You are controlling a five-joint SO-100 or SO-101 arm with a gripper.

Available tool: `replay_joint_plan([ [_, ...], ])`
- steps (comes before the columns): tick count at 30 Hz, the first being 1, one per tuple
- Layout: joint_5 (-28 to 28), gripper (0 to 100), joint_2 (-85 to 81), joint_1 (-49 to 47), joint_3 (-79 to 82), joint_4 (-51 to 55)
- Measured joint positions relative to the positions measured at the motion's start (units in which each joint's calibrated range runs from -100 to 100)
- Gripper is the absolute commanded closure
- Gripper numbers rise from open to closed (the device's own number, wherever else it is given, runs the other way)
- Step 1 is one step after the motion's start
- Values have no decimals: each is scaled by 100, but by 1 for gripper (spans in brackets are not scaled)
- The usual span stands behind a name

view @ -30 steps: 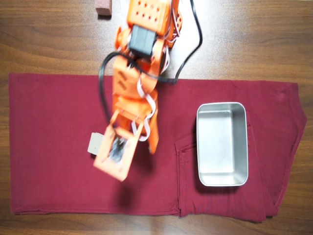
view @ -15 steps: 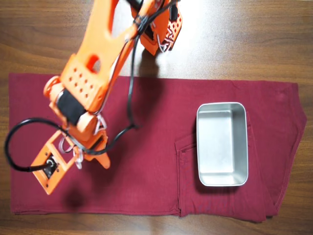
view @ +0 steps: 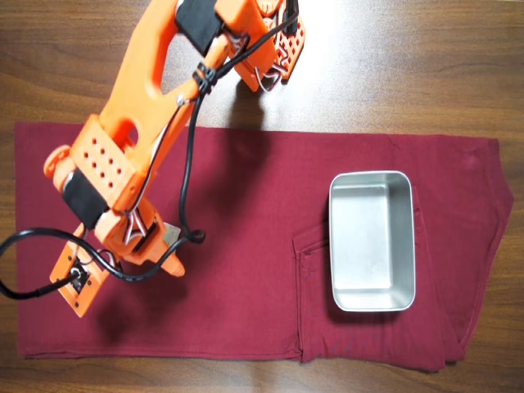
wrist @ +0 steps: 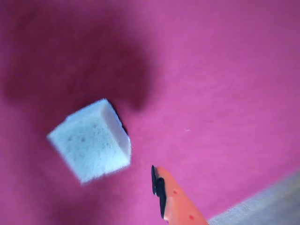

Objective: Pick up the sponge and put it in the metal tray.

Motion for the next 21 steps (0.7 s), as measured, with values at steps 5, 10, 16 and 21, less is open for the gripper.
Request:
replay_joint_plan([
  [5,-107,65,764,-359,-9,-385],
  [10,-112,74,1085,-299,-193,-610],
  [16,-112,100,1163,-359,-285,-629],
  [21,-225,100,1163,-389,-285,-751],
])
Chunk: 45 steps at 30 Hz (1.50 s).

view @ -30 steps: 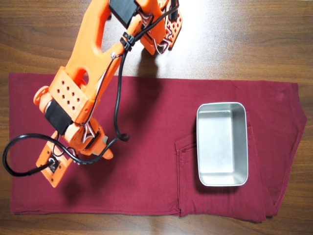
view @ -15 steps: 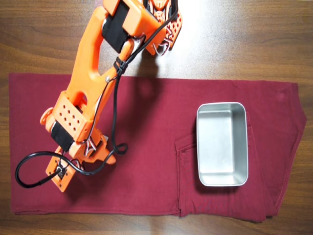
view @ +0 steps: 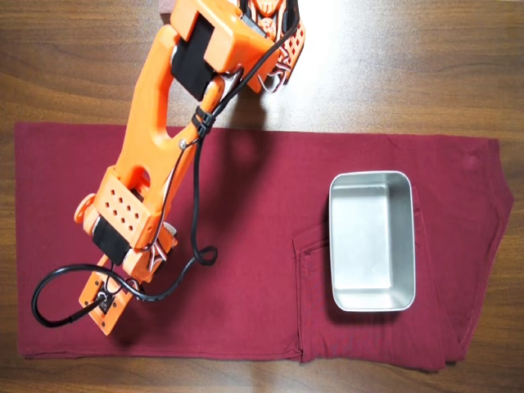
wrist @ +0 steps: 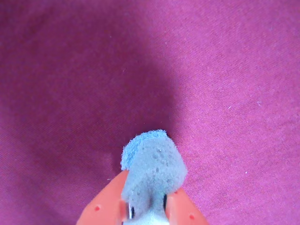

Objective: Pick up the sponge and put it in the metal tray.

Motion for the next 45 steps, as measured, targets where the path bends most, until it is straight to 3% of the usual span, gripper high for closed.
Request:
replay_joint_plan([
  [4,-103,100,-460,-219,-175,423],
  [7,-244,100,-1467,-1027,-764,1136],
  [15,-366,100,-3012,-5583,-700,1493],
  [20,-786,100,-3151,-7807,138,1474],
  [25,-874,99,-2969,-7827,405,1493],
  [27,-899,93,-2908,-7866,534,1493],
  [30,-1035,74,-2743,-7936,645,1493],
  [32,-1294,67,-2743,-7946,645,1465],
  [35,-1177,54,-2639,-7946,626,1493],
  [45,-982,48,-2378,-7966,-37,1493],
])
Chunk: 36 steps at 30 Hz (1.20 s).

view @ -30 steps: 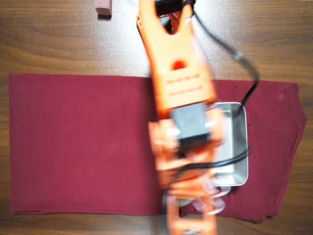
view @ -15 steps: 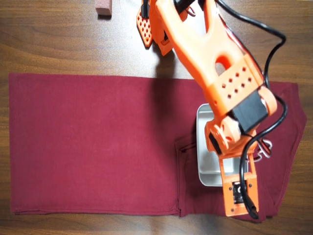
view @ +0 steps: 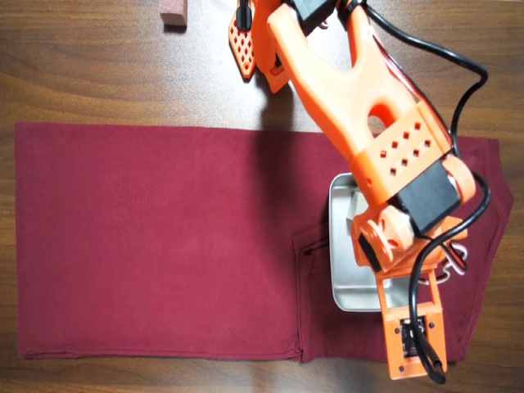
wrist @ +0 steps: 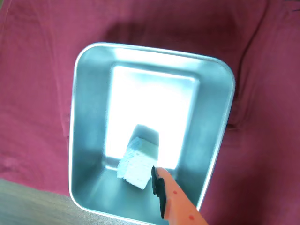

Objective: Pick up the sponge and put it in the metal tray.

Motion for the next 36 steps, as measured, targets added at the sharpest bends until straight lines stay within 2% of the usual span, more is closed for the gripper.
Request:
replay_joint_plan([
  [2,-39,49,0,50,0,0],
  [3,-44,54,0,40,0,0],
  [5,-88,85,0,40,0,0],
  [6,-88,96,0,50,0,0],
  [7,-68,100,-9,70,0,0],
  [11,278,100,-911,708,221,-178],
  [17,1084,100,-4462,2293,4319,-4009],
  [18,1177,100,-5009,2532,4899,-4432],
  [21,1226,100,-6302,3061,6234,-4845],
  [24,1226,100,-7431,3400,7339,-4826],
  [27,1128,100,-8229,3350,8057,-4197],
  [31,1084,100,-8898,3410,8785,-3512],
  [36,1060,100,-9505,3430,9742,-3296],
])
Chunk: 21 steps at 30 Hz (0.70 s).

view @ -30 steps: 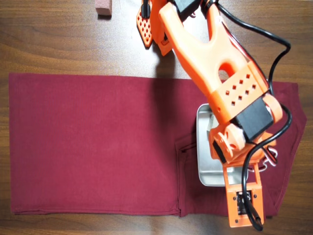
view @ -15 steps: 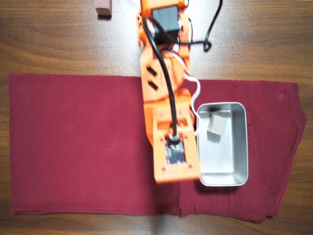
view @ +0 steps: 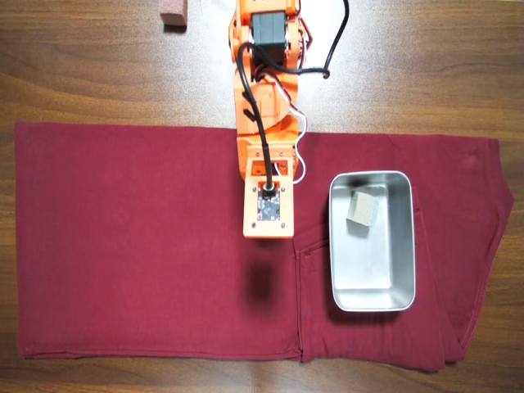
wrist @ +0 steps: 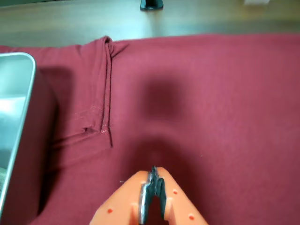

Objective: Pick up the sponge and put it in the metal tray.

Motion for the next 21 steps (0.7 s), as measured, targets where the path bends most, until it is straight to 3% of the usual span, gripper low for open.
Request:
replay_joint_plan([
  [10,-15,100,-35,70,599,-582],
  [13,-63,100,-35,169,599,38],
  [18,-181,100,-113,120,599,3070],
  [21,-181,100,-122,120,589,3211],
])
